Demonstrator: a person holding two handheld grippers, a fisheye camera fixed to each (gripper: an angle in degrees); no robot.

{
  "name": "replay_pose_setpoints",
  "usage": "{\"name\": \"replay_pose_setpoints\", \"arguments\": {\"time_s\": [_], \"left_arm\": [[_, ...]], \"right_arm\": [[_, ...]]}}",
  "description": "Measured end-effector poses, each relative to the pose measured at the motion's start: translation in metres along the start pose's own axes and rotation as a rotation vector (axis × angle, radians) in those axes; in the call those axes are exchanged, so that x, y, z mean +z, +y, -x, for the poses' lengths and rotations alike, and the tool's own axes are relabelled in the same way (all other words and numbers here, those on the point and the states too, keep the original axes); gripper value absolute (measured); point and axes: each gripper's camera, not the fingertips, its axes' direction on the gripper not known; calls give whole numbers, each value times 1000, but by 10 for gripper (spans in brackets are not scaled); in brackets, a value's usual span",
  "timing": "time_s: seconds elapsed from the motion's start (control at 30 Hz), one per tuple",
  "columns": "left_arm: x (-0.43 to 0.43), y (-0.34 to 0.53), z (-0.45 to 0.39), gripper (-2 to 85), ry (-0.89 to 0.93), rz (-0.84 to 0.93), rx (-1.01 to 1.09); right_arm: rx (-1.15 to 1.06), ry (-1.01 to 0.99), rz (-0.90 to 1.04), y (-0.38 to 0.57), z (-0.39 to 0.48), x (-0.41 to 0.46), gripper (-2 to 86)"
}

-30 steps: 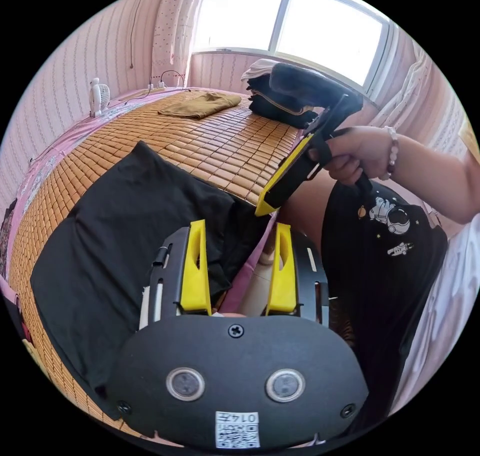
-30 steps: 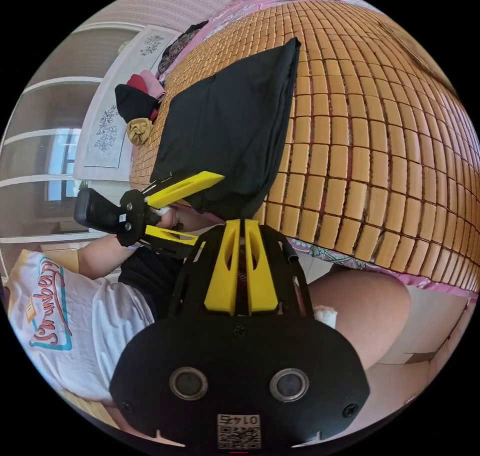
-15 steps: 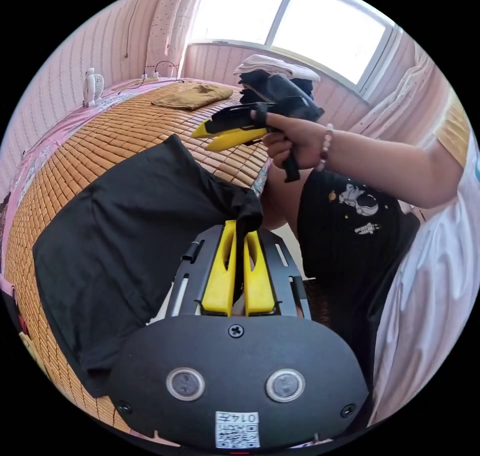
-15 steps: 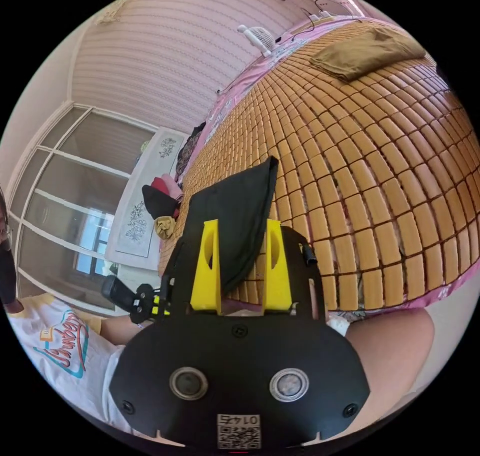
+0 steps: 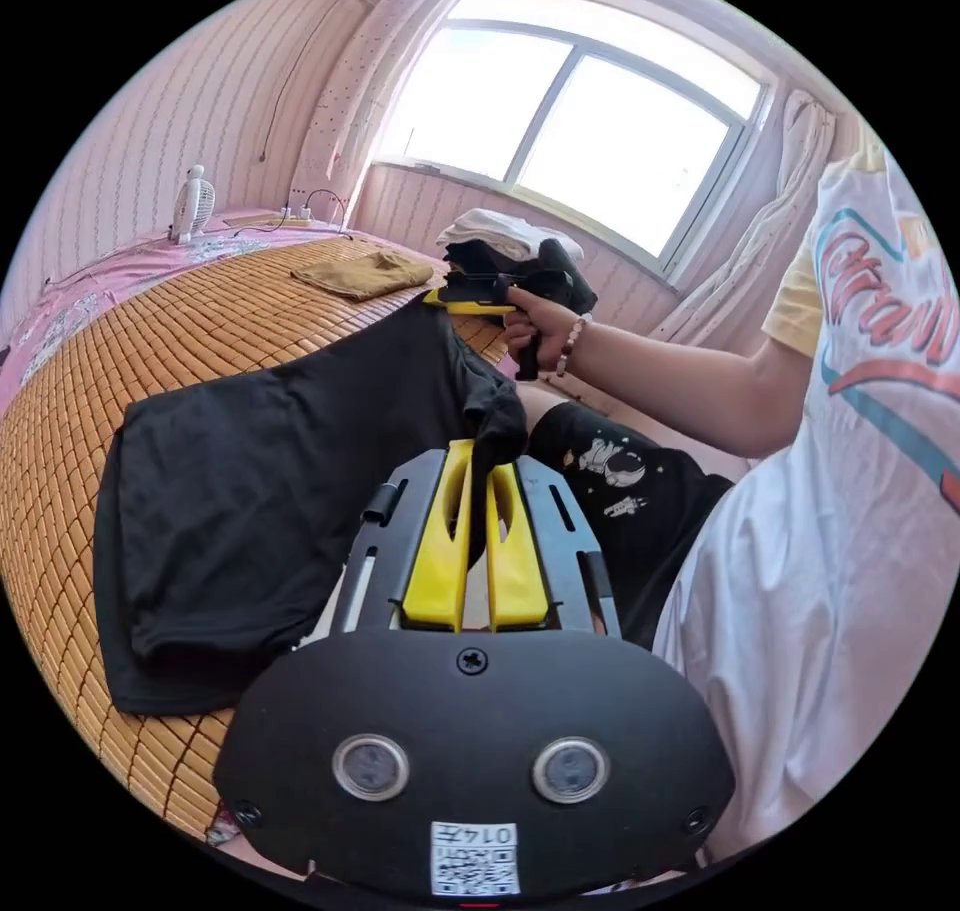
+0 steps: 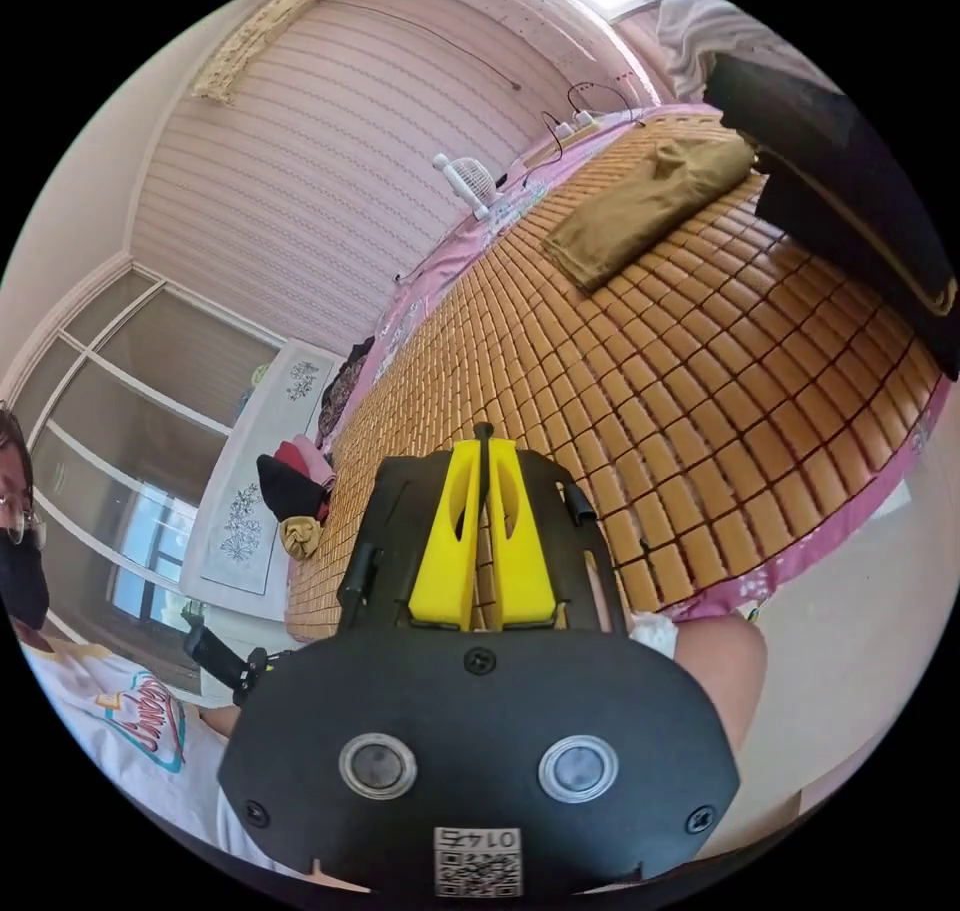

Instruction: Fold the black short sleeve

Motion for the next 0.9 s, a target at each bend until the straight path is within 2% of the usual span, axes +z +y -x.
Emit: {"name": "replay_pose_setpoints", "arguments": {"time_s": [0.17,0.3,0.33,0.43,0.47,0.57,0.8,0.9], "left_arm": [[-23,-10,3,-9,3,-161,-59],[-53,-4,21,-6,-113,-229,-158],[-64,-1,30,-3,-190,-239,-192],[-81,14,65,19,-419,-202,-386],[-82,24,82,56,-478,-179,-466],[-79,47,122,115,-485,-78,-655],[-73,44,136,125,-531,-34,-638],[-60,38,142,128,-538,39,-607]], "right_arm": [[-142,35,21,-22,46,-25,9],[-258,-37,136,-48,105,38,17],[-296,-59,169,-53,124,64,21],[-353,-13,269,-55,156,137,61],[-368,15,303,-53,159,152,74],[-424,169,407,-38,162,204,98],[-596,375,501,-5,175,253,136],[-606,386,533,2,174,271,146]]}}
